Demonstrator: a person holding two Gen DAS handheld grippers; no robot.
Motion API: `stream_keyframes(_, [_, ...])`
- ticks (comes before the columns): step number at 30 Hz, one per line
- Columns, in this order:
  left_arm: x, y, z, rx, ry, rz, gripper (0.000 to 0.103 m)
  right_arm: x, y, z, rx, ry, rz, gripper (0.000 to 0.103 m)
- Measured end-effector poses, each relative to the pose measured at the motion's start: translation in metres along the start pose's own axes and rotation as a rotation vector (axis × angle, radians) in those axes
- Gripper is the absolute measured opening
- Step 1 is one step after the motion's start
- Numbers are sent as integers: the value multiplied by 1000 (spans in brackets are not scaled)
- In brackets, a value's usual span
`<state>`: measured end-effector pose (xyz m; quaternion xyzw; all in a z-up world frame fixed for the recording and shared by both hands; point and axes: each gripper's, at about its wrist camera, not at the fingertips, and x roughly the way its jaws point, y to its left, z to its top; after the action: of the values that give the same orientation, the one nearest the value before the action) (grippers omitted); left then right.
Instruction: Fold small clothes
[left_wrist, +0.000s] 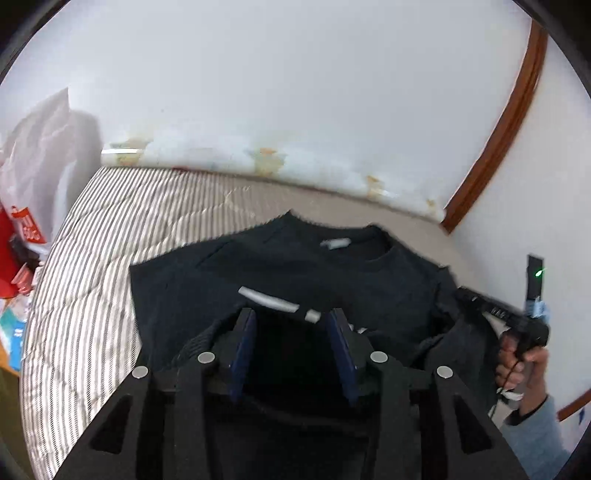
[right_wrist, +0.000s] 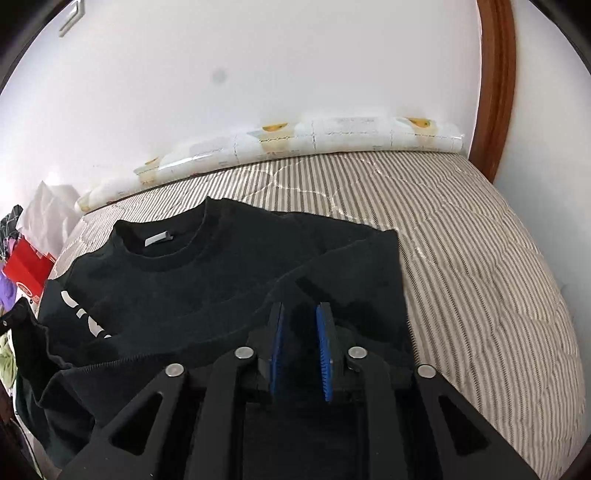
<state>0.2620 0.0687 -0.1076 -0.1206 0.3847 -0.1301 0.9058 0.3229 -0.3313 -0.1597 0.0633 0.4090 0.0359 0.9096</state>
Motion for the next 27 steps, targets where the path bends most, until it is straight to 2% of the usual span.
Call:
stream_keyframes(1, [-2,-1,2,2,-12,-3,40,-3,-3,1,-3,-4,-6,36])
stream_keyframes(3, [-14,0,3,6,-48,-7,47,-9,-8,1,-15,-10,-20,52])
stream_keyframes(4, [-22,3,2,5,-67,-13,48,-12,-10,0,-22,-14,-22,55])
stream_keyframes(6, [-35,9,1,4,-93,-14,49,-15,-17,-2,-34,-8,-21,55])
stream_keyframes(9, [-51,20,-5,3,-109,24,52,-13,-25,-6,-36,28,-9,56])
stream_keyframes(15, [-66,43,-28,18,-56,80,57,-6,-24,-14,-43,57,5,55])
stream_keyframes(19, [-52,49,-39,58,0,102,57,-3,-23,-13,-35,66,15,56])
stream_keyframes(23, [-19,46,-41,151,62,115,57,3,-19,-10,-46,79,3,56])
stream_keyframes(27, [3,37,-34,206,78,82,57,10,-13,-7,-75,95,-2,55])
